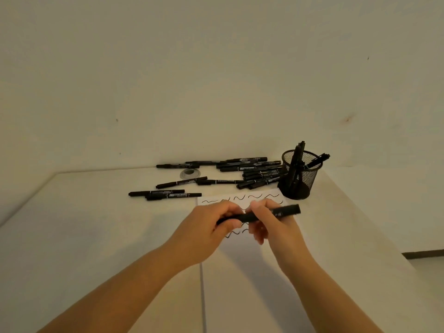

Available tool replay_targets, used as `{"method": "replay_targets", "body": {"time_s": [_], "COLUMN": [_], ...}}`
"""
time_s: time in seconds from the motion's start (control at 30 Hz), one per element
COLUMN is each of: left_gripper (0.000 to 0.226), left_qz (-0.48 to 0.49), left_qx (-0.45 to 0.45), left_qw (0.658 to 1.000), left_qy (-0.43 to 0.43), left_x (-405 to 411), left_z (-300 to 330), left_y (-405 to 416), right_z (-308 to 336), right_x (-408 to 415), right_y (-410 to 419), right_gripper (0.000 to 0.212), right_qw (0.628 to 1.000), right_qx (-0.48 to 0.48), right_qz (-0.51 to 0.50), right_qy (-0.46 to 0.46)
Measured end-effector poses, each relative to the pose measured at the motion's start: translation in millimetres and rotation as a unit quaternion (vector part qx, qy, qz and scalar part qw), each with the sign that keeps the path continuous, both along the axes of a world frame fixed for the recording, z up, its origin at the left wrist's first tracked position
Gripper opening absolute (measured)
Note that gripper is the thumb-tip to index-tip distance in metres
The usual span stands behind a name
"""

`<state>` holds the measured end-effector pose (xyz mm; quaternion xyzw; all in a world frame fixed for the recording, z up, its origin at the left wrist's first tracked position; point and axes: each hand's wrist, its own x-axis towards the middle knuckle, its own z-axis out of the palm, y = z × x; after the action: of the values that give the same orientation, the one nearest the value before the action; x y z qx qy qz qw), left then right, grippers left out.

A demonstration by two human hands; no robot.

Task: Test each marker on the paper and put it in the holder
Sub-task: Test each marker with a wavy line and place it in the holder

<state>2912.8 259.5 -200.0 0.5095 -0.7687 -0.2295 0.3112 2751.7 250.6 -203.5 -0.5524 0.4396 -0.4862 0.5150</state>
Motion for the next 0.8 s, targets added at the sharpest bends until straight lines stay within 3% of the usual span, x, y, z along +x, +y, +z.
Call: {"method": "replay_targets", "body": {"time_s": [0.27,0.4,0.53,0.67,0.8], "left_gripper": [0.013,0.033,0.031,0.034,0.031], "left_qz": [0.055,0.048,0.030,0.021,0.001], "left_qx": [-0.060,-0.116,-0.082,0.036,0.154], "left_qw": [0.996,0.983,0.982,0.998,0.986], "left_qy": [-0.029,-0.131,-0.167,-0.046,0.068], "left_x": [4.1,1.9,-2.5,-0.3,2.3], "left_z": [-18.6,-11.8,-9.7,-9.8,-9.7], "left_y": [30.3,37.3,45.0,50.1,52.7], "right_z": [-14.9,-15.1,-11.3,-7.6,-9.6], "right_x": [-0.8,0.7,-2.3,-4.2,-3.3], "right_y": [22.5,26.3,24.7,22.5,20.4], "right_gripper": [0.033,0.032,0.035,0.041,0.044], "right_qw": [0.982,0.978,0.979,0.985,0.987], "right_qx": [0.140,0.174,0.178,0.143,0.087], "right_qz": [-0.021,0.028,0.030,0.063,0.120], "right_qy": [-0.129,-0.108,-0.096,-0.077,-0.059]}}
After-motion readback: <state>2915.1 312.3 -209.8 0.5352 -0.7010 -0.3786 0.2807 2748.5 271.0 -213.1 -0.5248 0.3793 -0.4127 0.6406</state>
